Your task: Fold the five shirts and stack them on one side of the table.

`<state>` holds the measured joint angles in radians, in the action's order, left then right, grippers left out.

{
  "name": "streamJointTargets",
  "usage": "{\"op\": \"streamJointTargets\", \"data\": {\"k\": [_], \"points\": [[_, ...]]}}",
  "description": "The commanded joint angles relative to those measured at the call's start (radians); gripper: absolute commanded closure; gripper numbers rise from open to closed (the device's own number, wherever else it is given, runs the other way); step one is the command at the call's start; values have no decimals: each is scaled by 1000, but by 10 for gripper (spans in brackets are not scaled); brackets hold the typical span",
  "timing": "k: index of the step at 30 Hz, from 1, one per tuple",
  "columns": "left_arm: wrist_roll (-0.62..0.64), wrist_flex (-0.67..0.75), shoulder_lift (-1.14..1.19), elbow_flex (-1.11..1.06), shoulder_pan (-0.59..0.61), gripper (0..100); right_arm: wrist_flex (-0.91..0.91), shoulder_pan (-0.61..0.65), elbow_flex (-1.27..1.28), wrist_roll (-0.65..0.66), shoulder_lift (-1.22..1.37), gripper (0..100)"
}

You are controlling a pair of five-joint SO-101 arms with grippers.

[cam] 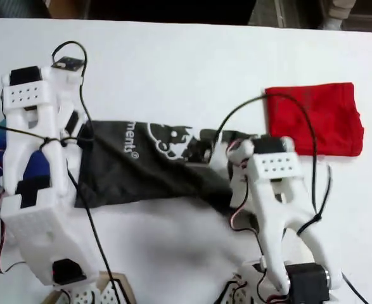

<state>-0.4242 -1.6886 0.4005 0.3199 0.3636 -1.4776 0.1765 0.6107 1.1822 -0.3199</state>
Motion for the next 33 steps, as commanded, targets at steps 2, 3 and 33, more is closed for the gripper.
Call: {"op": "streamJointTargets", "data": {"k": [2,3,33], "points": [[-2,8,-61,2,6,757,-22,2,-161,18,64,978],[-2,6,-61,2,6,757,-22,5,-189,17,102,978],[3,-12,-63,1,-74,758,-220,-209,-1154,-269,725,804]]}}
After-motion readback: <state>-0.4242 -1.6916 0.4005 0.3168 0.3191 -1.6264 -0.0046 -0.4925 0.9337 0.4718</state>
